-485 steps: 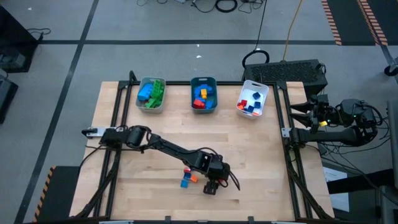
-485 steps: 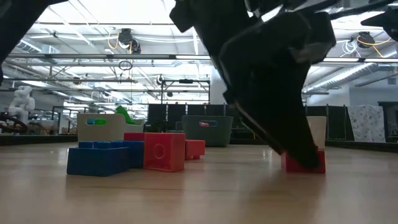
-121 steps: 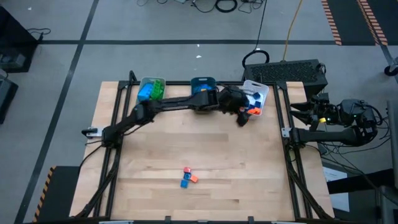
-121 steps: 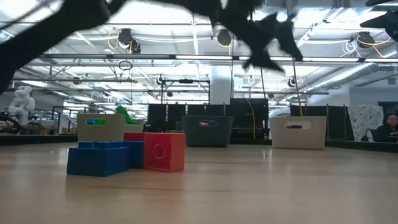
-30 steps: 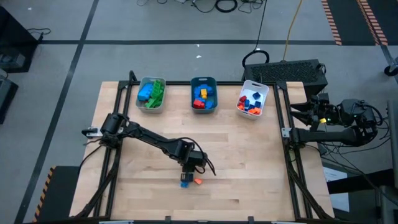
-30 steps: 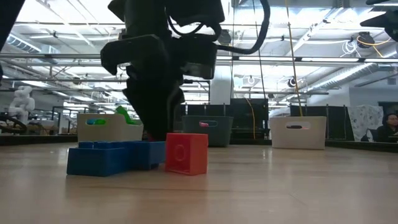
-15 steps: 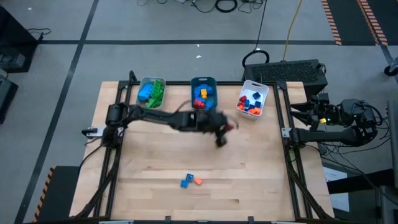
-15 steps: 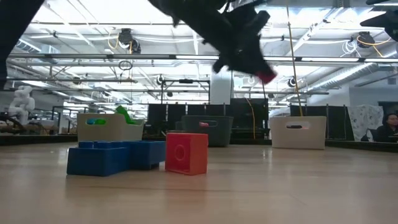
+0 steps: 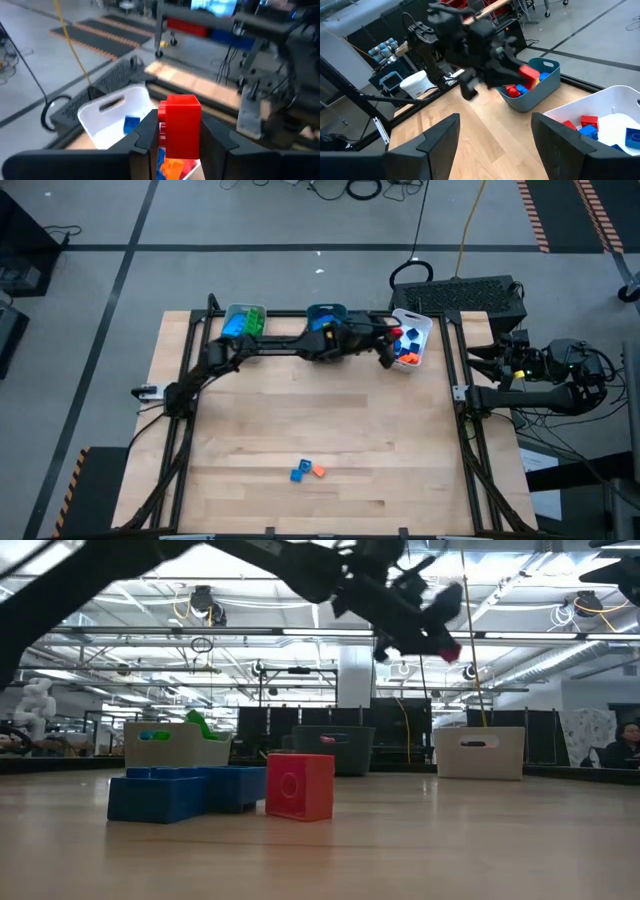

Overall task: Sort blocks by size
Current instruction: Put the small red 4 stud game piece into the white bin, then put the small orange 4 stud game piece into the white bin

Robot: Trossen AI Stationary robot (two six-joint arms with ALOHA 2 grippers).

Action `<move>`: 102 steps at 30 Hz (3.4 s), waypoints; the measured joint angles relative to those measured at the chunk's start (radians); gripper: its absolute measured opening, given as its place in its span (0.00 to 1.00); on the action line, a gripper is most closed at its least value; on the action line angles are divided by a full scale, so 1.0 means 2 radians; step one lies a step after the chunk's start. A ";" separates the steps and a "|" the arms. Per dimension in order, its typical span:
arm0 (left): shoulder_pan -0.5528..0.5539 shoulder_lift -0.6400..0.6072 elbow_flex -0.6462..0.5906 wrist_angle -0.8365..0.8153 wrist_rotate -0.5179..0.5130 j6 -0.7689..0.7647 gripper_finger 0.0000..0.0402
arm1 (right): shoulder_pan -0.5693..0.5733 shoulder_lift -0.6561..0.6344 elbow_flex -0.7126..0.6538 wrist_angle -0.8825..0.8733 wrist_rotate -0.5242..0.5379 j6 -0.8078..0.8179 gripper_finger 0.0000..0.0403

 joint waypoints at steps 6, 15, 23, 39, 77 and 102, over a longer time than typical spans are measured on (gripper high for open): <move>0.006 0.061 0.074 -0.047 -0.001 0.000 0.24 | 0.000 0.000 0.000 0.000 0.000 -0.001 0.59; 0.009 0.089 0.078 -0.058 -0.001 -0.001 0.37 | 0.000 0.000 0.000 0.000 -0.001 -0.001 0.59; 0.008 0.080 0.077 -0.068 0.014 -0.003 0.51 | 0.000 0.000 0.000 0.000 -0.001 0.005 0.59; -0.193 -0.063 0.078 -0.495 0.109 0.128 0.53 | 0.000 0.000 0.000 0.000 -0.002 -0.011 0.59; -0.307 -0.061 -0.118 -0.424 0.124 0.143 0.53 | 0.000 0.000 0.000 0.000 -0.002 -0.005 0.59; -0.292 -0.061 -0.209 -0.326 0.123 0.130 0.24 | 0.000 0.000 0.000 0.000 -0.002 0.010 0.59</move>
